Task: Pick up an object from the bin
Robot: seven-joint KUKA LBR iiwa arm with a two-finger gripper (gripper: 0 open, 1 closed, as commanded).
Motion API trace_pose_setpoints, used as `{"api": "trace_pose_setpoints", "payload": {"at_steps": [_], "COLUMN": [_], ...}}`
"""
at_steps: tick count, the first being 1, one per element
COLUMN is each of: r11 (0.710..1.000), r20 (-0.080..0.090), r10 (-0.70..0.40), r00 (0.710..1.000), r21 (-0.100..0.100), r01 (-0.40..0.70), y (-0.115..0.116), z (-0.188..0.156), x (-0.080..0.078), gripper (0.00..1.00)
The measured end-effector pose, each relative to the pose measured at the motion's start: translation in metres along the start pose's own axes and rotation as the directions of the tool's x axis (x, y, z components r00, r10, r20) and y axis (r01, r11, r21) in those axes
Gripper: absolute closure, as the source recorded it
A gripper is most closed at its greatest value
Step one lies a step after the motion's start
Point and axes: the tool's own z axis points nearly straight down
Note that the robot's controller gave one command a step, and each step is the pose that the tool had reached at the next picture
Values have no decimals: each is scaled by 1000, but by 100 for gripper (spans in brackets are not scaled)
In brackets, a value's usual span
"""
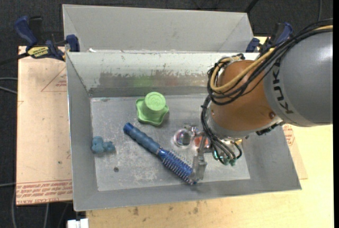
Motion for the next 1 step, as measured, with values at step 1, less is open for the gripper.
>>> {"api": "trace_pose_setpoints", "payload": {"at_steps": [1], "r11": [991], "r20": [14], "r10": [-137], "r00": [990], "r21": [1], "r01": [137], "y": [6], "z": [66], "x": [0], "gripper": [0]}}
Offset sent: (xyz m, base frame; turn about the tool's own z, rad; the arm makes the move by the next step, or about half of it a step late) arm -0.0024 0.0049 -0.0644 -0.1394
